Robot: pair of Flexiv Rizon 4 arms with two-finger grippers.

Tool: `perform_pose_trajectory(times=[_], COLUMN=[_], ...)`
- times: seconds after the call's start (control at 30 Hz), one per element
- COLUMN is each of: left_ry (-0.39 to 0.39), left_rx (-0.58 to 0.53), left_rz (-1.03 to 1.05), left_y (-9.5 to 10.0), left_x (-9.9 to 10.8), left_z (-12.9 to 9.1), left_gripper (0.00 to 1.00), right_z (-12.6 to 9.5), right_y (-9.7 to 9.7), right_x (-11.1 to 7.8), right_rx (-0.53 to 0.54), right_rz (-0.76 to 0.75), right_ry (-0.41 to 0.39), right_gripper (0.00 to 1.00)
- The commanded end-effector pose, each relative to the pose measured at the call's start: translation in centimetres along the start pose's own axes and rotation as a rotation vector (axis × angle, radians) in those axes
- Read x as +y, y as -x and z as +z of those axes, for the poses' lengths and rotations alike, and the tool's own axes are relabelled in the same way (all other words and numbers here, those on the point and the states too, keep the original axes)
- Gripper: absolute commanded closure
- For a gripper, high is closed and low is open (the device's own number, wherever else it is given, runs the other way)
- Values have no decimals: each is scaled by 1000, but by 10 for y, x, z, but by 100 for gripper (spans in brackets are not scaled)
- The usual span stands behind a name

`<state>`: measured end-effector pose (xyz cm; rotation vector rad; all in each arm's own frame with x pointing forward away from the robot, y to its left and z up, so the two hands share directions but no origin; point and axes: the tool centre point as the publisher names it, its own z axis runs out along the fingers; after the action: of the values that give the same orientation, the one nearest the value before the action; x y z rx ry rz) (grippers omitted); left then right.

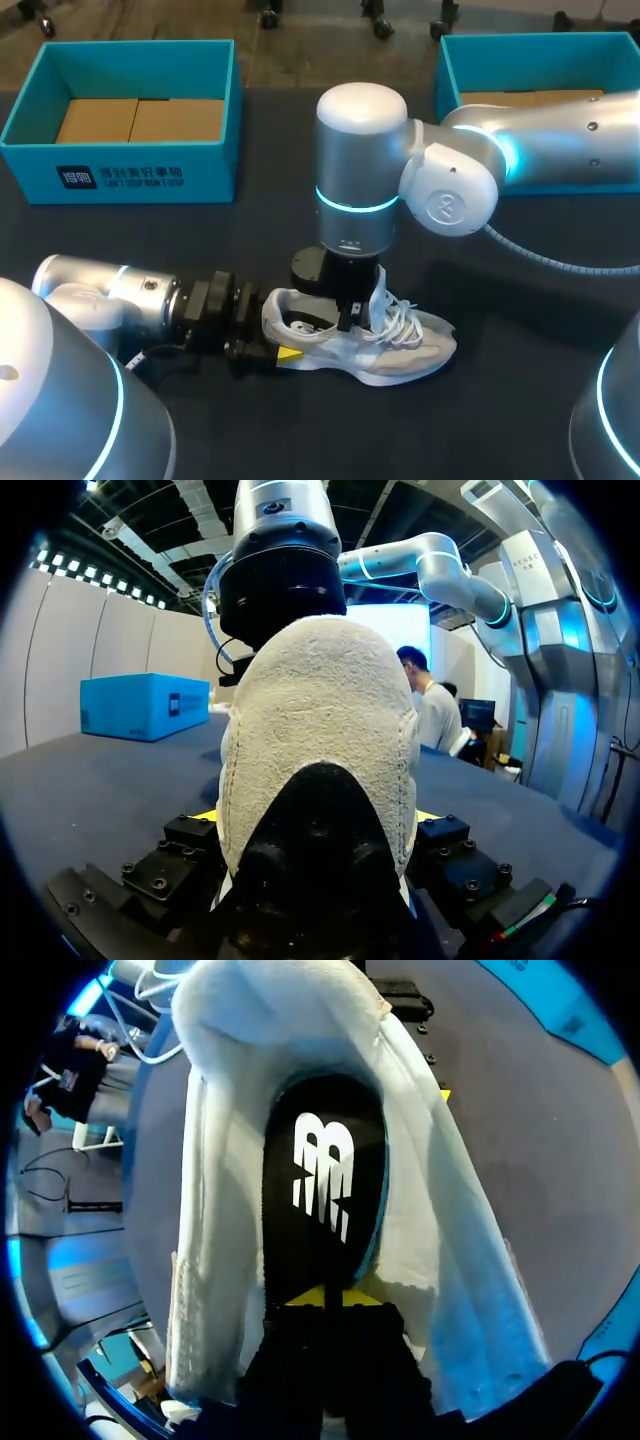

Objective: Take the shoe out of the shoebox, open the shoe tongue, remove and reinsert the insole, then place the shoe into the shoebox

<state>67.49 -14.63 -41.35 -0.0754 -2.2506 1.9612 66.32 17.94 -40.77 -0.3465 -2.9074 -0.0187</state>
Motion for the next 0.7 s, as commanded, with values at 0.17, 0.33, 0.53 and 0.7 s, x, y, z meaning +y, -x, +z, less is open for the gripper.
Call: perform_pose_trajectory(times=[0.17, 0.33, 0.53, 0.7], left_ry=[0, 0, 0, 0], left_rx=[-4, -4, -4, -4], left_rz=[-1, -1, -1, -1], left_y=[2, 2, 2, 2], left_x=[-1, -1, -1, -1], left_z=[1, 1, 1, 1], left_gripper=[100, 100, 100, 100], right_z=[-8, -26, -43, -49], right_y=[-15, -12, -7, -3], right_x=[-18, -24, -27, -32], right_rx=[-48, -94, -129, -132], right_rz=[22, 21, 25, -7], right_ry=[73, 176, 260, 351], right_gripper=[100, 100, 100, 100])
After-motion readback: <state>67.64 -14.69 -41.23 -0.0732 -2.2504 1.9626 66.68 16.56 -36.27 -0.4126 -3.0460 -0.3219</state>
